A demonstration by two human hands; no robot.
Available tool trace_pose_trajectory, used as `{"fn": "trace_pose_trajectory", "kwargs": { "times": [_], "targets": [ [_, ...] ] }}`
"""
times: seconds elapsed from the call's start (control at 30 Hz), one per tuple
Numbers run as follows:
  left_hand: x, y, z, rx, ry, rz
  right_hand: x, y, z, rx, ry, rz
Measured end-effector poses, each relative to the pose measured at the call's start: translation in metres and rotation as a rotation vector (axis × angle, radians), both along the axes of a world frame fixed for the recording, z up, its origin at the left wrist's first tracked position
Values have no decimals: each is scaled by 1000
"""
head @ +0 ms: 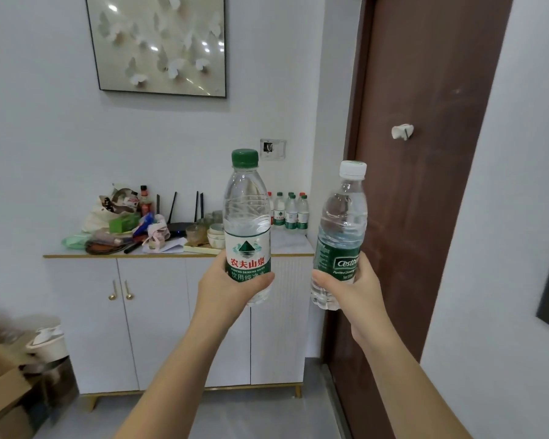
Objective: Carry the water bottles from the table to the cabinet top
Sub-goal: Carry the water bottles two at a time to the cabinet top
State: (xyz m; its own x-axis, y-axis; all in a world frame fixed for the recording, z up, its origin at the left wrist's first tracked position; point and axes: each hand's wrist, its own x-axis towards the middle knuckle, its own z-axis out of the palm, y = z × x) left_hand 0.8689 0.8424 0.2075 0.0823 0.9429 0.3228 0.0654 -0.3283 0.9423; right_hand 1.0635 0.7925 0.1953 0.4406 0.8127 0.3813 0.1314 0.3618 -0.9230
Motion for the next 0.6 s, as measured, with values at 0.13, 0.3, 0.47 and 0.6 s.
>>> {"fn": "trace_pose_trajectory", "kwargs": {
  "times": [0.13, 0.3, 0.47, 0.6],
  "targets": [
    [29, 57, -2, 34, 8, 29, 32, 69, -10, 11, 24, 11],
    [64, 133, 1, 45, 16, 87, 69, 157, -2, 42, 54, 23],
    [93, 194, 2, 53, -4, 131, 99, 232, 6, 60, 35, 23],
    [110, 235, -2, 39, 0, 134, 113, 275, 7, 49, 35, 2]
  ]
}}
